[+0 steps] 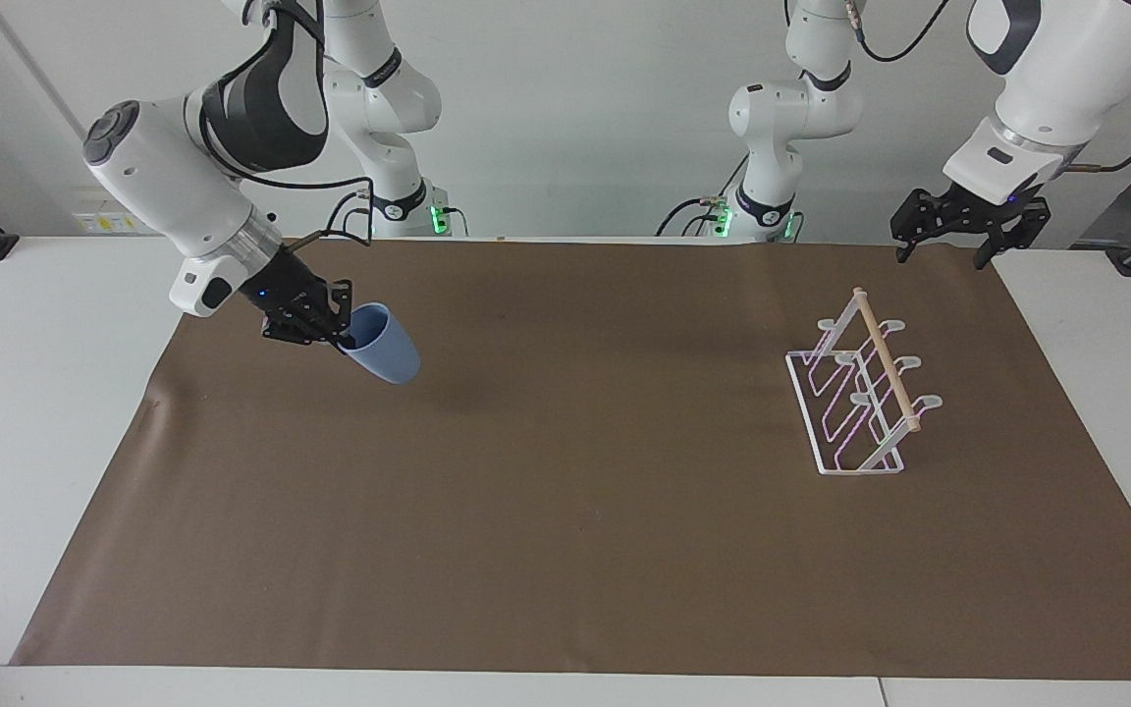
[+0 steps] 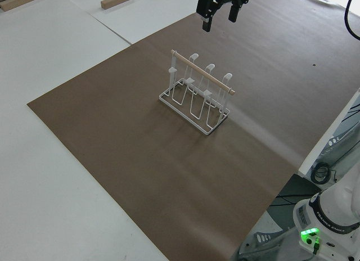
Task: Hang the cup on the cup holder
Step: 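Lift the cup with the right gripper while the left gripper approaches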
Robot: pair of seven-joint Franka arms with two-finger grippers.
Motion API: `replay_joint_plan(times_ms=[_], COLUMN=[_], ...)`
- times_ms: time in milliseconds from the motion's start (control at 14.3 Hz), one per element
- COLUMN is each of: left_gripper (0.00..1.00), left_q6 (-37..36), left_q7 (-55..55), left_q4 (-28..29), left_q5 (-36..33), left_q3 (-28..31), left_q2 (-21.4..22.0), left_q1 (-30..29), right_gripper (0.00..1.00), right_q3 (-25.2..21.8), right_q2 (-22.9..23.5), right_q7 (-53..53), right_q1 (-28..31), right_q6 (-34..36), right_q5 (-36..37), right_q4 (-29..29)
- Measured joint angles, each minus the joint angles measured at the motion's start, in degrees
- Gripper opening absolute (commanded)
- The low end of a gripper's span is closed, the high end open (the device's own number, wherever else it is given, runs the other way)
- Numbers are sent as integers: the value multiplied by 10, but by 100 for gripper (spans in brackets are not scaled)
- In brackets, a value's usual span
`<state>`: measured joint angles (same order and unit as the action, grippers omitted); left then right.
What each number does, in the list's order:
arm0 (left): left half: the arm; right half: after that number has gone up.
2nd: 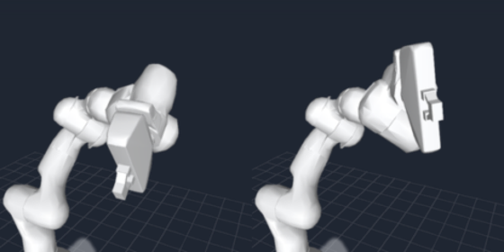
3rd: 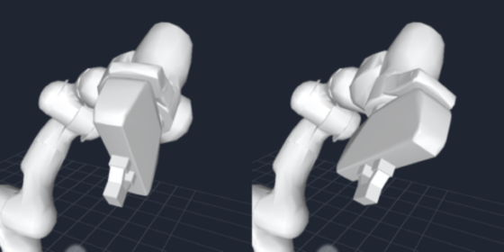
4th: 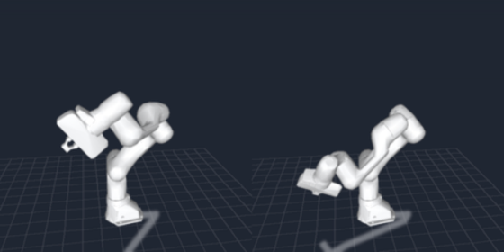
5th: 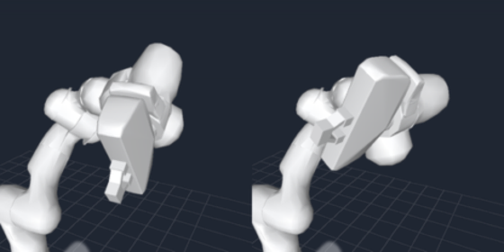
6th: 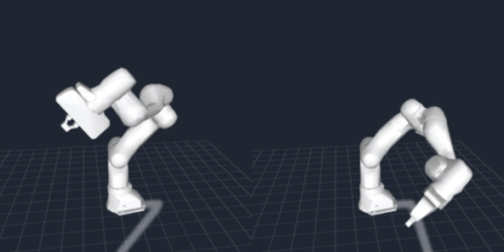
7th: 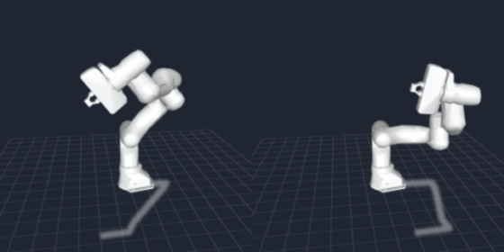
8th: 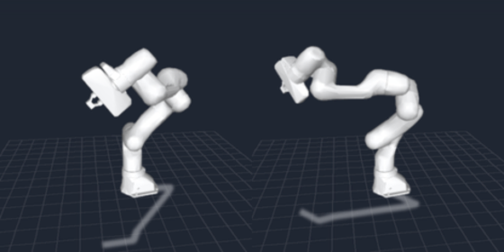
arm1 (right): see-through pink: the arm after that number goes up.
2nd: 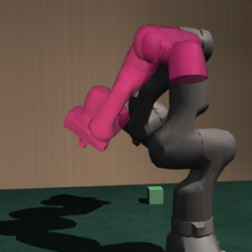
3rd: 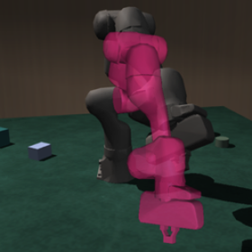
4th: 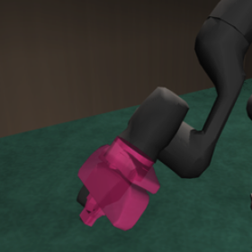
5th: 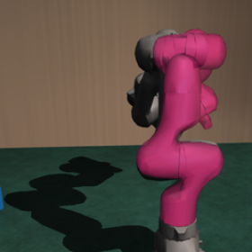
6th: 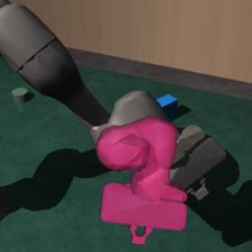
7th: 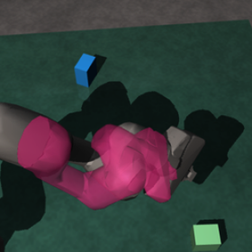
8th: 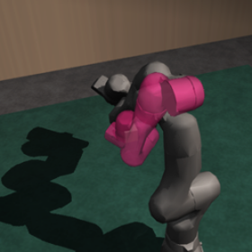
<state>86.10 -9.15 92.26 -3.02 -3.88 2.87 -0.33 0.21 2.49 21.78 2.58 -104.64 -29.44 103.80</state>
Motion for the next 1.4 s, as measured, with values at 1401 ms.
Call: replay_joint_plan(times_ms=[1401], left_gripper=[100], left_q6=[88], left_q7=[-352], left_q4=[11], left_q5=[159], left_q3=[-27], left_q2=[2], left_q1=[89], right_gripper=[0], right_q3=[2], right_q2=[-12], right_q7=[-24], right_q1=[-97], right_q6=[49], right_q5=[-581], right_q4=[119])
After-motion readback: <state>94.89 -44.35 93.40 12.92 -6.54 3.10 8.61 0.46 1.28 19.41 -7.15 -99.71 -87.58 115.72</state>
